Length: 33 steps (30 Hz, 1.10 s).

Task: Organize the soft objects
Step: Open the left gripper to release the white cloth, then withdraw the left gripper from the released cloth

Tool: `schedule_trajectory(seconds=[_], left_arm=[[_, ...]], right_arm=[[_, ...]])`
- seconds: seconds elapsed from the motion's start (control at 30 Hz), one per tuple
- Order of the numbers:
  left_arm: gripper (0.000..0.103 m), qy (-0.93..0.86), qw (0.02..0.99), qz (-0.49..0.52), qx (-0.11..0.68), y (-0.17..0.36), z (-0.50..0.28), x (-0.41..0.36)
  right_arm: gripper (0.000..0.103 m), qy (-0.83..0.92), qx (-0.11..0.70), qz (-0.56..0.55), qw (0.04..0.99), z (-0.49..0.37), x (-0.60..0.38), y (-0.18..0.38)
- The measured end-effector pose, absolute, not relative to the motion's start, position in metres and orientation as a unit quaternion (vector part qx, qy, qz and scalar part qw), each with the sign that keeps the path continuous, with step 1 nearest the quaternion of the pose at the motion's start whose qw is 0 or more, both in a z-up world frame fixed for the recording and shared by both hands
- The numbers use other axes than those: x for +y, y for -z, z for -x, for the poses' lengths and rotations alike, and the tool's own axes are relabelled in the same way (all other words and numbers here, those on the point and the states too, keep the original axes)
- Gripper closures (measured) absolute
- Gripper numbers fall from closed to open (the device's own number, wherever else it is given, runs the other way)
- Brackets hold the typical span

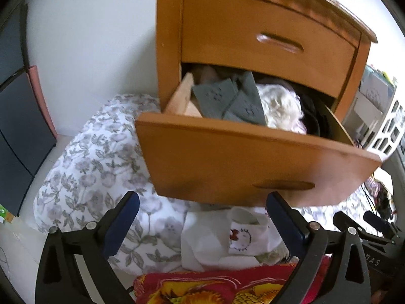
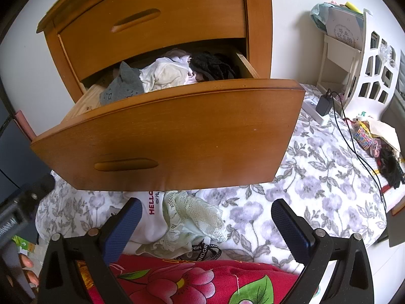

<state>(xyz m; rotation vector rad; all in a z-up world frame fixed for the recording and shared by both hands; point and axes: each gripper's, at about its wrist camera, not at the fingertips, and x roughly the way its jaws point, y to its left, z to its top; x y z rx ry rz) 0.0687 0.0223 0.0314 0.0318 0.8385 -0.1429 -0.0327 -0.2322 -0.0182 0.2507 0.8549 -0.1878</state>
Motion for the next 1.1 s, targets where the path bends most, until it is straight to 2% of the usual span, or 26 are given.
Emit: schedule_trajectory(seconds=[0.6,1.1], left_arm=[[0.002,0.062,0.932,-0.027,0.355,-0.039,-0.056,0.029],[0.002,0.06,0.932,-0.022,0.358,-0.04,-0.056,0.034]], right_arm=[[0.0,0.087,0.417,-0.117,0.897,0.031,-0.23,0.02],[0.0,0.085,0.425,-0.111,0.894,0.03,-0.228,0.023]])
